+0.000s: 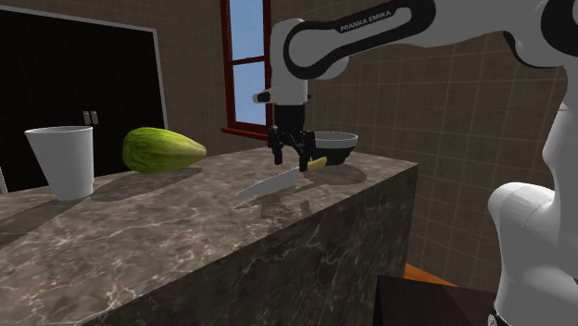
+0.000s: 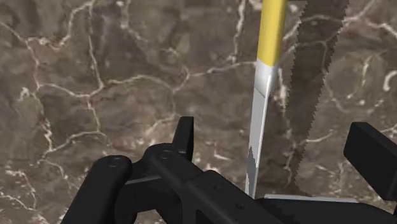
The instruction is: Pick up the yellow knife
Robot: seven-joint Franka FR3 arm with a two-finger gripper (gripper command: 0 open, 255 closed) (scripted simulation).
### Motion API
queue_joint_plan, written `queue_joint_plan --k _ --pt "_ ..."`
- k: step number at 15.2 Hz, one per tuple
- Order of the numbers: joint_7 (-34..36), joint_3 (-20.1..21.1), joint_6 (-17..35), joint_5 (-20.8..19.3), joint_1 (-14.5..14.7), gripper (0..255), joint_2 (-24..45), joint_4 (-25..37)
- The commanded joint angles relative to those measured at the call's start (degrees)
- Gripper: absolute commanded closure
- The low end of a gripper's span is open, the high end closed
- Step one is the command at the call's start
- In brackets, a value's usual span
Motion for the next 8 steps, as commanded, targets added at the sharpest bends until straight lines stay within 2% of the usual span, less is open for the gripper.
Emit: queue_joint_plan --k 1,6,7,8 --pt "-0.54 -0.14 1.56 0.10 -0.02 0 0.54 -1.05" --pt "-0.58 -0.25 4.29 0.18 -0.08 0 0.90 -3.44" --pt "-0.59 -0.25 4.30 0.19 -0.08 255 0.92 -3.43" --pt "-0.61 -0.26 4.35 0.19 -0.09 255 0.93 -3.47"
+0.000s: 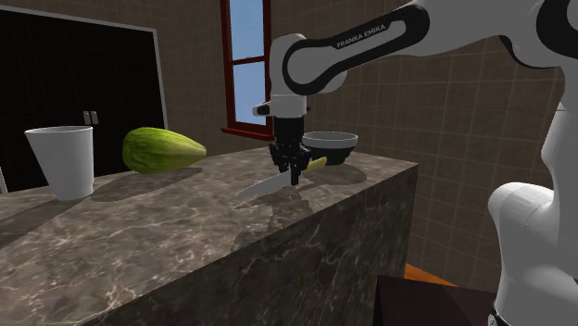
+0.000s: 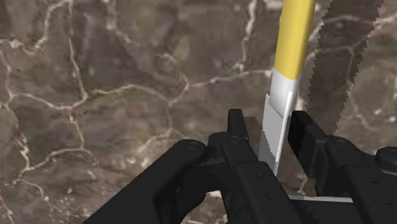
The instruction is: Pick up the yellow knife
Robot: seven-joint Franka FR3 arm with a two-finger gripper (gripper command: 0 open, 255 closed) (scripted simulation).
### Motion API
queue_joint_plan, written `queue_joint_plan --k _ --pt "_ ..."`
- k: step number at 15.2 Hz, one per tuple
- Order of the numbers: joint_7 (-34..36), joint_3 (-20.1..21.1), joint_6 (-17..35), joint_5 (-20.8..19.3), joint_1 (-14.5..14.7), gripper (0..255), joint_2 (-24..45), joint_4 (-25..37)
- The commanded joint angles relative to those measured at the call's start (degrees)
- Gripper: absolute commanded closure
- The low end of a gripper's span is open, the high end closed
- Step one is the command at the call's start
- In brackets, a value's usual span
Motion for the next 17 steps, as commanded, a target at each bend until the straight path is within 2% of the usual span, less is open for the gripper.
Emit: queue_joint_plan --k 1,8,17 --pt "0.00 0.00 0.09 0.00 0.00 255 0.00 -0.08" --pt "0.03 0.01 0.04 0.00 0.01 255 -0.01 -0.04" --pt "0.03 0.26 -6.86 -0.09 0.15 255 -0.62 6.29"
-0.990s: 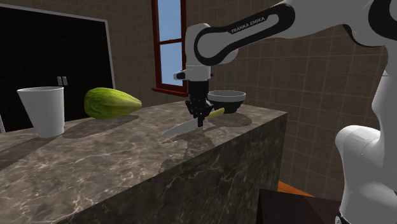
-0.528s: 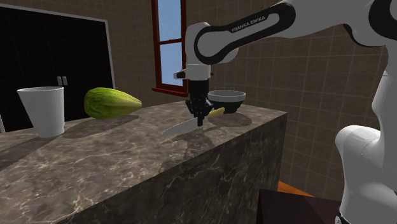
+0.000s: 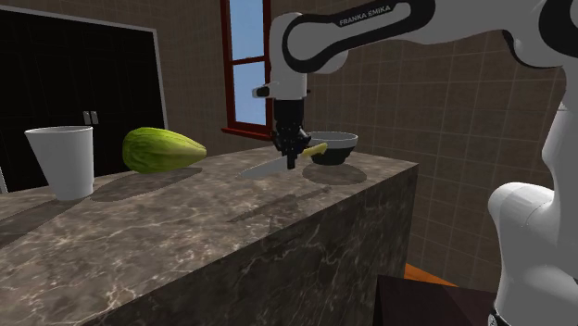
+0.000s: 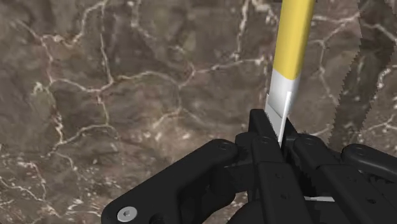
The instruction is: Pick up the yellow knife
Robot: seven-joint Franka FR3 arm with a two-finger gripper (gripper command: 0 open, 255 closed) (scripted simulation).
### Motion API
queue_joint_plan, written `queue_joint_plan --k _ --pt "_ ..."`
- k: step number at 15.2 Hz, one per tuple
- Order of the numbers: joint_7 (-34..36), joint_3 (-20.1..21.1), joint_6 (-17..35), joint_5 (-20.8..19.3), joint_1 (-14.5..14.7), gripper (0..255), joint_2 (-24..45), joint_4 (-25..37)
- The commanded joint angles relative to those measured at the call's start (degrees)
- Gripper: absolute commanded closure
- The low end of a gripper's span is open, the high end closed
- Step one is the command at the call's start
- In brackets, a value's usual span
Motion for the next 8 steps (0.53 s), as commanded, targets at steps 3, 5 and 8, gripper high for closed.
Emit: queue_joint_plan --k 3,5,8 --pt "0.03 0.14 -3.14 0.02 0.10 255 -0.07 3.05" --pt "-0.03 0.16 -4.69 0.08 0.12 255 0.03 4.69" --pt "-0.07 0.17 -5.59 0.12 0.14 255 0.11 5.66"
